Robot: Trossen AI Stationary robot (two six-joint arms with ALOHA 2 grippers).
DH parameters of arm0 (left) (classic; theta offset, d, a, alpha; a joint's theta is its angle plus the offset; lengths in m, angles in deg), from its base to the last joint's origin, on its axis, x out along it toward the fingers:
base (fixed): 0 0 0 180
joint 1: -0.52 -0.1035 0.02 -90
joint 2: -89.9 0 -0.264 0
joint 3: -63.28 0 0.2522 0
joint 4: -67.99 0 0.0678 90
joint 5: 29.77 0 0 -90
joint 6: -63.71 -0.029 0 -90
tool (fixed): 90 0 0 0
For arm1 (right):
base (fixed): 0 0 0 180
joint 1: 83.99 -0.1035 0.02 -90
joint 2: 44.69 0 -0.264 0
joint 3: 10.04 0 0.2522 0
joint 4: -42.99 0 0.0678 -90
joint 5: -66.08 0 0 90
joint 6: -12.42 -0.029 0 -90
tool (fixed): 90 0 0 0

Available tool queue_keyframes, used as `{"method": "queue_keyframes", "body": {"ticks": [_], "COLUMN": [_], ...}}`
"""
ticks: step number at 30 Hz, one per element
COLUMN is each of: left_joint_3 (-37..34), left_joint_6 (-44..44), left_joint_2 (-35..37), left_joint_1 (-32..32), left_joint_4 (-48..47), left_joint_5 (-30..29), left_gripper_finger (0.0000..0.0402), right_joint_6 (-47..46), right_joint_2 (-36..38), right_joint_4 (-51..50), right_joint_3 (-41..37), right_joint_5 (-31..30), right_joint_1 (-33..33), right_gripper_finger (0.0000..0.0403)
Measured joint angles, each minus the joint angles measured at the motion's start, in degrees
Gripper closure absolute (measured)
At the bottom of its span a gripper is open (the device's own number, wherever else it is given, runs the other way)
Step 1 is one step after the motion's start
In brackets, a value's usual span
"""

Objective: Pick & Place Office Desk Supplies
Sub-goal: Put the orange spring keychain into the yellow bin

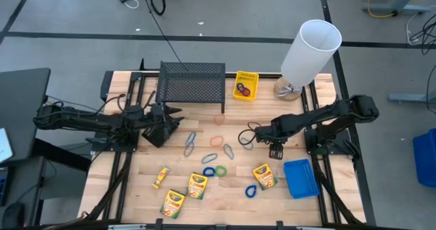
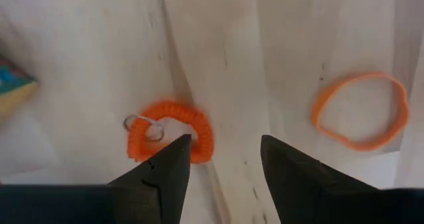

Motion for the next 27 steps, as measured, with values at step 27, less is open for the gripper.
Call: {"method": "queue_keyframes", "body": {"ticks": [27], "left_joint_3": [0.0], "left_joint_6": [-0.7], "left_joint_2": [0.0], "left_joint_1": [0.0], "left_joint_4": [4.3], "left_joint_5": [0.5], "left_gripper_finger": [0.0221], "right_joint_6": [4.2], "right_joint_2": [-2.3], "right_joint_4": [3.4], "right_joint_3": [-0.1], "right_joint_5": [2.2], "right_joint_1": [-0.2], "right_gripper_finger": [0.0213]}}
